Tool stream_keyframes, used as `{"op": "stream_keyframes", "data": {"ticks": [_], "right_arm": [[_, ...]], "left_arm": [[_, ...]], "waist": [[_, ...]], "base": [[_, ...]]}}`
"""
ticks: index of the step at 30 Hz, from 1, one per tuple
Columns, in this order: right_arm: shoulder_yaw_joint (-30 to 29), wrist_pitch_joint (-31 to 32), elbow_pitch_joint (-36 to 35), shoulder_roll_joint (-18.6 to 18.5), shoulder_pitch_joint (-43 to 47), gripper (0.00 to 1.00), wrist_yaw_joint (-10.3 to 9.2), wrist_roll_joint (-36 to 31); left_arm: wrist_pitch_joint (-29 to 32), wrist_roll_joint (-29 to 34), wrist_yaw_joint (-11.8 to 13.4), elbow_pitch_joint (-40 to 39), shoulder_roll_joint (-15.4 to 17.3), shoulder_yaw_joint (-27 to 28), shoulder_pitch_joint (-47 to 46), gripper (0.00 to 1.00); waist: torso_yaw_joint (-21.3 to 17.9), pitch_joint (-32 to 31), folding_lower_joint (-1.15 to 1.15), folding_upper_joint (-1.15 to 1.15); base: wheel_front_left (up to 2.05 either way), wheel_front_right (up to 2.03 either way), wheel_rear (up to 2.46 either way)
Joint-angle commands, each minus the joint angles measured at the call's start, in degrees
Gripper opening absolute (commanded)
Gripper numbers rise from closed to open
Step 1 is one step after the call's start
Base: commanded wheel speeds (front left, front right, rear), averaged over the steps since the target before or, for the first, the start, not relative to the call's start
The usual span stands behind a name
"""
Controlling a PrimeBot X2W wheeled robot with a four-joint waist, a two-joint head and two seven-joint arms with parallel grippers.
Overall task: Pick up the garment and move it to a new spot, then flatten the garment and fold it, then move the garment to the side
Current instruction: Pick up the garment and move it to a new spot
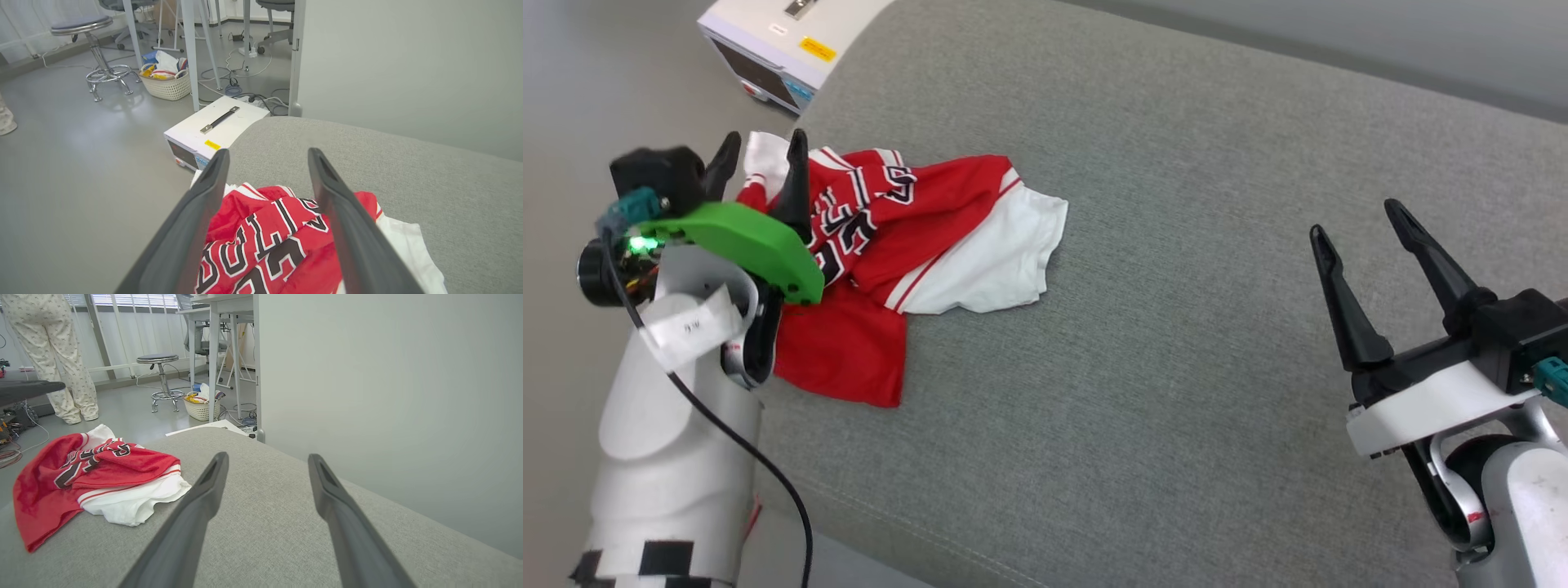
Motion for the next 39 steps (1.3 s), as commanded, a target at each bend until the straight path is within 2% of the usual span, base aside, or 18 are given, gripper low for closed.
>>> {"op": "stream_keyframes", "data": {"ticks": [1, 7, 13, 19, 24, 25, 26, 27, 29, 33, 39], "right_arm": [[-0.18, 0.23, -0.54, -0.29, -1.22, 1.0, -0.04, -0.35], [0.4, 0.06, -0.85, -0.42, -3.37, 1.0, -0.04, -0.07], [0.39, 0.12, -0.63, -0.75, -4.85, 1.0, -0.04, -0.17], [0.52, 0.48, -0.97, -1.04, -5.75, 1.0, -0.04, -0.16], [0.78, 0.42, -0.76, -0.81, -6.06, 1.0, -0.04, 0.26], [0.76, 0.36, -0.7, -0.8, -6.06, 1.0, -0.04, 0.33], [0.7, 0.31, -0.63, -0.79, -6.05, 1.0, -0.04, 0.38], [0.62, 0.21, -0.48, -0.72, -6.01, 1.0, -0.04, 0.45], [0.25, -0.19, -0.22, -0.47, -5.85, 1.0, -0.04, 0.43], [0.19, -0.92, 0.76, 0.46, -5.27, 1.0, -0.04, 0.55], [0.48, -2.71, 3.29, 2.29, -3.94, 1.0, -0.04, 1.15]], "left_arm": [[2.04, -2.3, -0.17, 1.74, 1.01, -1.77, -2.41, 1.0], [9.84, -10.09, -0.19, 9.72, 6.75, -9.55, -7.44, 1.0], [16.99, -17.06, -0.2, 16.49, 9.91, -16.68, -10.49, 1.0], [24.22, -22.23, -0.2, 22.54, 11.05, -21.89, -12.46, 1.0], [29.68, -24.76, -0.2, 27.78, 10.81, -23.96, -13.49, 1.0], [30.25, -25.05, -0.2, 28.71, 10.74, -24.24, -13.76, 0.53], [30.1, -24.91, -0.2, 29.18, 10.81, -24.62, -14.03, 0.11], [29.55, -24.6, -0.2, 29.74, 10.92, -25.14, -14.25, 0.0], [28.48, -24.4, -0.2, 30.52, 10.79, -25.8, -14.7, 0.0], [21.87, -22.58, 0.06, 31.67, 11.51, -26.46, -16.35, 0.0], [7.27, -20.96, 1.88, 31.84, 11.78, -25.5, -18.52, 0.0]], "waist": [[-4.55, 4.96, -0.01, 0.0], [-7.15, 8.46, -0.01, 0.0], [-8.24, 11.26, -0.01, 0.0], [-8.79, 13.37, -0.01, 0.0], [-9.28, 13.8, -0.01, 0.0], [-9.36, 13.77, -0.01, 0.0], [-9.42, 13.68, -0.01, 0.0], [-9.54, 13.4, -0.01, 0.0], [-9.57, 12.64, -0.01, 0.0], [-9.33, 10.45, -0.01, 0.0], [-8.99, 4.94, -0.01, 0.0]], "base": [[0.0, 0.0, 0.0], [0.0, 0.0, 0.0], [0.0, 0.0, 0.0], [0.0, 0.0, 0.0], [0.0, 0.0, 0.0], [0.0, 0.0, 0.0], [0.0, 0.0, 0.0], [0.0, 0.0, 0.0], [0.0, 0.0, 0.0], [0.0, 0.0, 0.0], [0.0, 0.0, 0.0]]}}
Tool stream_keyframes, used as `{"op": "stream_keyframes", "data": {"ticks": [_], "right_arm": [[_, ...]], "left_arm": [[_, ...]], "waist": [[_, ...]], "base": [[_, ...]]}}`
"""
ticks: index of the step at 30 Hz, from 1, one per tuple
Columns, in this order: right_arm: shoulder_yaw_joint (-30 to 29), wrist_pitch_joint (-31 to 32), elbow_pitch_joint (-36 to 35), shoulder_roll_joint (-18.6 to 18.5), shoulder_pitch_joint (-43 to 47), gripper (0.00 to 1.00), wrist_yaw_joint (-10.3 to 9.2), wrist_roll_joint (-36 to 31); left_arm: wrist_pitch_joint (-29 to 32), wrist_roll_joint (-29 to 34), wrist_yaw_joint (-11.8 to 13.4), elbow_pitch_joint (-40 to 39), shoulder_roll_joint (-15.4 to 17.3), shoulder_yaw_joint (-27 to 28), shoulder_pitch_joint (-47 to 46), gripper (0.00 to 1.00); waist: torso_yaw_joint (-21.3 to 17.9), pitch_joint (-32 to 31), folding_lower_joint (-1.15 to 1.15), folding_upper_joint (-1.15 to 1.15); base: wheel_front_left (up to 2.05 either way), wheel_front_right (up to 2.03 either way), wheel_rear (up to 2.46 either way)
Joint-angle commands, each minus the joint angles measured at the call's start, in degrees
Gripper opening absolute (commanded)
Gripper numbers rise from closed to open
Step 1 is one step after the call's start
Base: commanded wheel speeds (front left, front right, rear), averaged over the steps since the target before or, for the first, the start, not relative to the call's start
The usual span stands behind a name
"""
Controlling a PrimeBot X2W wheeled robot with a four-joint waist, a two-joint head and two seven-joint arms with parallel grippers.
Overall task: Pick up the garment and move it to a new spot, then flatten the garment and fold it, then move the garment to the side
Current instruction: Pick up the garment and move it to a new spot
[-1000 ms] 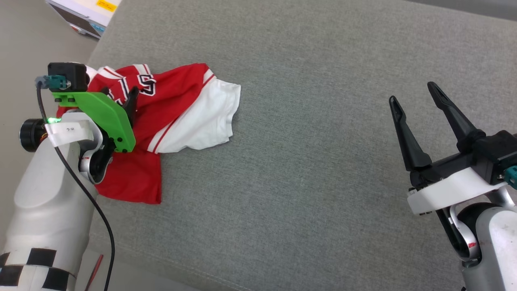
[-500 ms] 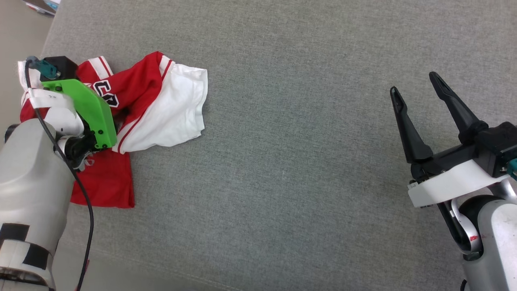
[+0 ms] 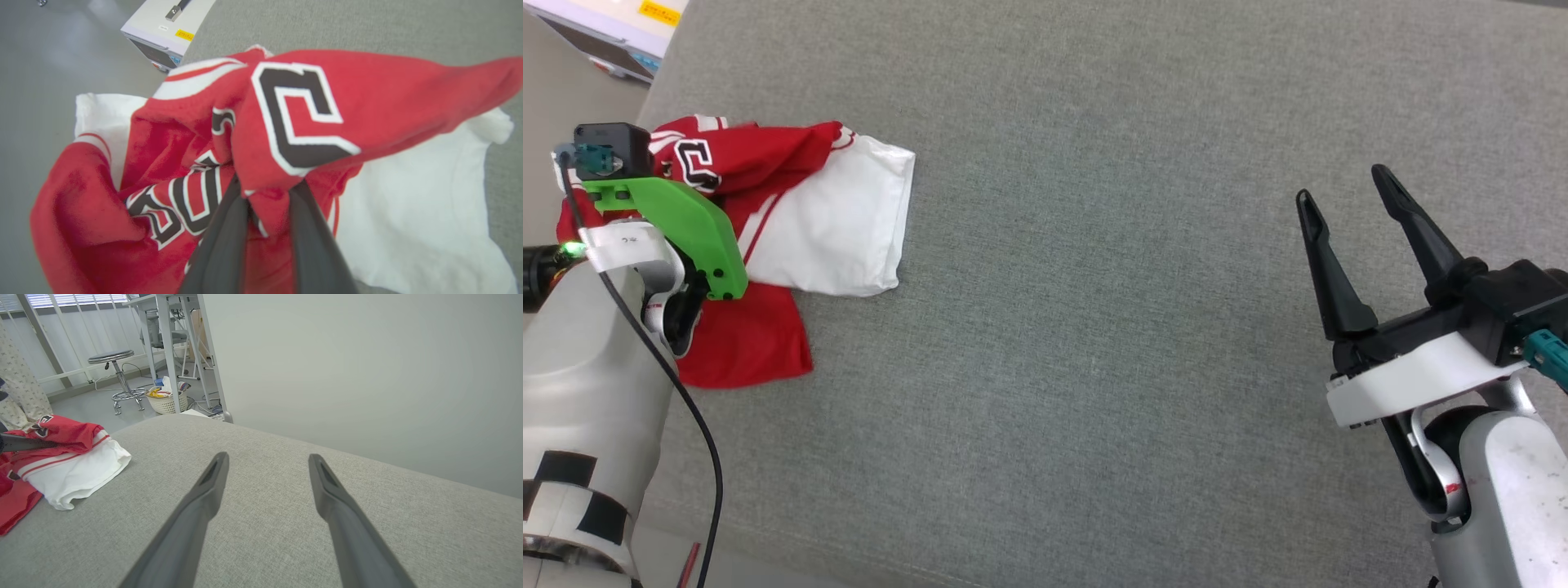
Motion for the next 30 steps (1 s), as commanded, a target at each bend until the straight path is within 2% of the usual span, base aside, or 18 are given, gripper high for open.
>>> {"op": "stream_keyframes", "data": {"ticks": [1, 7, 13, 23, 30], "right_arm": [[0.01, -0.86, 0.73, 0.53, 0.92, 1.0, -0.04, 0.63], [-0.26, -2.52, 3.45, 2.93, 3.31, 1.0, -0.04, 1.03], [-0.52, -3.8, 5.71, 5.1, 5.64, 1.0, -0.04, 1.1], [-1.2, -4.57, 7.8, 6.85, 9.65, 1.0, -0.04, 0.54], [-1.33, -3.9, 7.4, 7.29, 10.65, 1.0, -0.04, 0.42]], "left_arm": [[-3.61, 0.31, 0.64, -0.13, 0.03, 0.45, -1.16, 0.0], [-14.35, 0.93, 1.17, -0.85, -0.38, 1.06, -1.16, 0.0], [-19.04, 0.62, 1.32, -3.36, -1.15, 1.74, 2.06, 0.0], [-19.87, 1.31, 2.27, -13.88, -3.19, 0.33, 12.15, 0.0], [-15.47, 1.83, 1.82, -22.89, -6.48, -4.35, 17.94, 0.0]], "waist": [[0.26, -4.34, 0.0, 0.0], [-0.37, -9.87, 0.0, 0.0], [-2.84, -13.98, 0.0, 0.0], [-9.15, -18.55, 0.0, 0.0], [-15.68, -19.42, 0.0, 0.0]], "base": [[0.0, 0.0, 0.0], [0.0, 0.0, 0.0], [0.0, 0.0, 0.0], [0.0, 0.0, 0.0], [0.0, 0.0, 0.0]]}}
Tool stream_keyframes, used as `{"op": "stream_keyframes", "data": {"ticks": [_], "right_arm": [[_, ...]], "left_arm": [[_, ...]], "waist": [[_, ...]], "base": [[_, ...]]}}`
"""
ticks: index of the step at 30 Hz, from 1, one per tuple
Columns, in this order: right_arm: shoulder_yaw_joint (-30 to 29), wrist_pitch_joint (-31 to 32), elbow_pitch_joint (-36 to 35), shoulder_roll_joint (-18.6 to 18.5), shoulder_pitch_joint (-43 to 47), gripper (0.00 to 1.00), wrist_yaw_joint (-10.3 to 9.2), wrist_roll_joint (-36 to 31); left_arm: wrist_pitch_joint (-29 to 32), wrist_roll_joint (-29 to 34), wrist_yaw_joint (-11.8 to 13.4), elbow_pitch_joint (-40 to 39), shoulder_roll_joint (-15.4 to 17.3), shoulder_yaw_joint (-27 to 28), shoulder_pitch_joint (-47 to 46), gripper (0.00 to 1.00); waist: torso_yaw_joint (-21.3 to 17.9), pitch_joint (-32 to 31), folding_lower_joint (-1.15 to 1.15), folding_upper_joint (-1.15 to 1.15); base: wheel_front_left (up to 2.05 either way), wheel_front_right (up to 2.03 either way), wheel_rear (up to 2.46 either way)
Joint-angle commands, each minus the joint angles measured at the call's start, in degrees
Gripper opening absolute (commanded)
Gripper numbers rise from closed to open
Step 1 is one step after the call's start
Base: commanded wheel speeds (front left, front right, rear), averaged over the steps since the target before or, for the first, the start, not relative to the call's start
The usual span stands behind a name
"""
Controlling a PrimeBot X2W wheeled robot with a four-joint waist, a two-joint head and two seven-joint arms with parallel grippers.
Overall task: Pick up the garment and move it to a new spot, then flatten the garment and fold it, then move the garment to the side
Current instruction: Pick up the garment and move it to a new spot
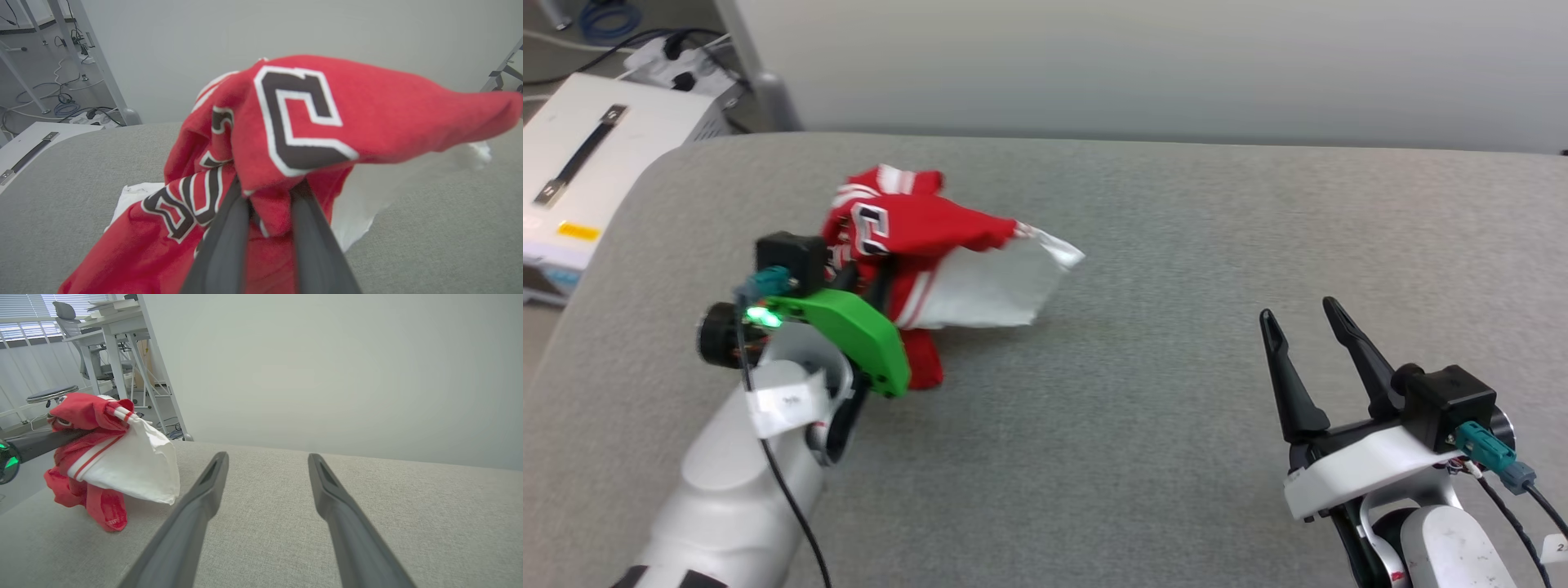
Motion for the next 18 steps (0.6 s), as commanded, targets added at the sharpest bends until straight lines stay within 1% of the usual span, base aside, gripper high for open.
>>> {"op": "stream_keyframes", "data": {"ticks": [1, 6, 10, 14, 18], "right_arm": [[-0.13, 0.28, -0.26, 0.15, 0.59, 1.0, -0.04, -0.49], [-1.17, 0.72, -1.22, 0.31, 1.12, 1.0, -0.04, -0.4], [-1.54, 0.91, -2.15, 0.41, 0.97, 1.0, -0.04, -0.32], [-1.69, 0.67, -2.8, 0.5, 0.55, 1.0, -0.04, -0.22], [-1.9, 0.19, -2.63, 0.59, 0.14, 1.0, -0.04, 0.04]], "left_arm": [[0.44, 0.82, -0.31, -1.58, -0.89, -0.81, 1.08, 0.0], [4.21, 1.92, -1.51, -6.53, -4.85, -6.38, 2.67, 0.0], [6.95, 2.56, -2.28, -8.1, -7.98, -11.03, 4.14, 0.0], [9.45, 3.57, -2.97, -7.88, -9.76, -16.2, 5.93, 0.0], [11.29, 3.8, -3.36, -6.53, -10.39, -20.33, 7.58, 0.0]], "waist": [[-5.09, -1.6, 0.0, 0.0], [-8.97, -0.55, 0.0, 0.0], [-11.2, 1.48, 0.0, 0.0], [-12.59, 3.86, 0.0, 0.0], [-12.83, 5.56, 0.0, 0.0]], "base": [[0.0, 0.0, 0.0], [0.0, 0.0, 0.0], [0.0, 0.0, 0.0], [0.0, 0.0, 0.0], [0.0, 0.0, 0.0]]}}
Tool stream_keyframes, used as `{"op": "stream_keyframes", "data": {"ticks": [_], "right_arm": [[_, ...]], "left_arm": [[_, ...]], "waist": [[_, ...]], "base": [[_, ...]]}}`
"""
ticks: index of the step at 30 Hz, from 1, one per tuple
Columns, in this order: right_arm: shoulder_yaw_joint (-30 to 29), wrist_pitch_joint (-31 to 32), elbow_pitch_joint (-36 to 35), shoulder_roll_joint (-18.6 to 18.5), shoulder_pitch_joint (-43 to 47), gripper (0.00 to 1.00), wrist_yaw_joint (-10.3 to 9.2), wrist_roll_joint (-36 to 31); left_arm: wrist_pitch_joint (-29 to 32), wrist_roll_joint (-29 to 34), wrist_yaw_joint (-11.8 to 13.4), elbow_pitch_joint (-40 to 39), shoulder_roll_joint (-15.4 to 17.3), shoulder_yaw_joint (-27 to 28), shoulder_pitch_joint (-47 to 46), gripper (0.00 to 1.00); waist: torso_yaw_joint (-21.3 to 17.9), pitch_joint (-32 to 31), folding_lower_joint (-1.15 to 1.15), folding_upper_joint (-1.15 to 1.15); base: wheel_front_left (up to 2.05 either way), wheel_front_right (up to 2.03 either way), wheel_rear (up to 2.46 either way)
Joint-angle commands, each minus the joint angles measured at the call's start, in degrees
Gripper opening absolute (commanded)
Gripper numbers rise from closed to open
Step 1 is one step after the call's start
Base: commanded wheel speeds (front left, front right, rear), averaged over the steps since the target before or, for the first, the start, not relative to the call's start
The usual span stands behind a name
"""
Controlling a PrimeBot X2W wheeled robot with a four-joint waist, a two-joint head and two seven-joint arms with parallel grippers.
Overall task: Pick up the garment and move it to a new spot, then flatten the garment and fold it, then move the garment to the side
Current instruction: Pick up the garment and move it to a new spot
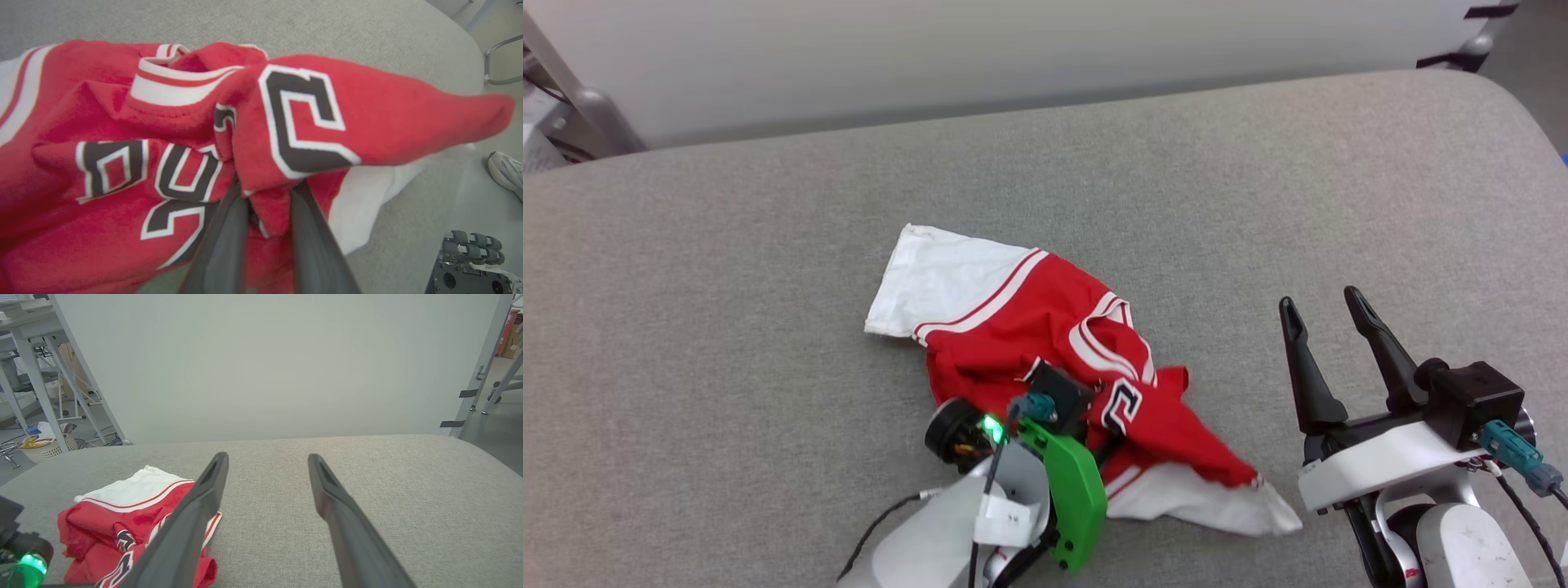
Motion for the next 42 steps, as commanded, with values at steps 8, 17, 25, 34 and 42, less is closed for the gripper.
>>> {"op": "stream_keyframes", "data": {"ticks": [8, 17, 25, 34, 42], "right_arm": [[-0.57, -0.87, 0.81, 0.33, -0.82, 1.0, -0.04, -0.31], [-1.52, 0.27, 0.84, 0.34, 1.22, 1.0, -0.04, -0.8], [-2.69, 1.67, -0.03, 0.33, 3.87, 1.0, -0.04, -0.95], [-4.15, 3.14, -1.25, 0.32, 6.87, 1.0, -0.04, -1.01], [-5.17, 4.05, -2.23, 0.39, 9.44, 1.0, -0.04, -1.09]], "left_arm": [[-3.04, 0.44, 0.0, 1.01, -0.23, -1.99, 0.74, 1.0], [-13.32, 1.73, 5.22, -2.77, 2.58, 2.46, 1.34, 1.0], [-16.07, 0.35, 10.78, -11.45, 6.35, 11.69, 5.9, 1.0], [-16.17, 0.22, 15.68, -19.25, 10.77, 23.35, 13.35, 1.0], [-16.18, 1.68, 18.89, -23.67, 13.48, 28.8, 20.8, 1.0]], "waist": [[0.84, 1.04, 0.0, 0.0], [4.1, -4.17, 0.0, 0.0], [6.75, -7.35, 0.0, 0.0], [8.04, -9.23, 0.0, 0.0], [8.15, -10.32, 0.0, 0.0]], "base": [[0.0, 0.0, 0.0], [0.0, 0.0, 0.0], [0.0, 0.0, 0.0], [0.0, 0.0, 0.0], [0.0, 0.0, 0.0]]}}
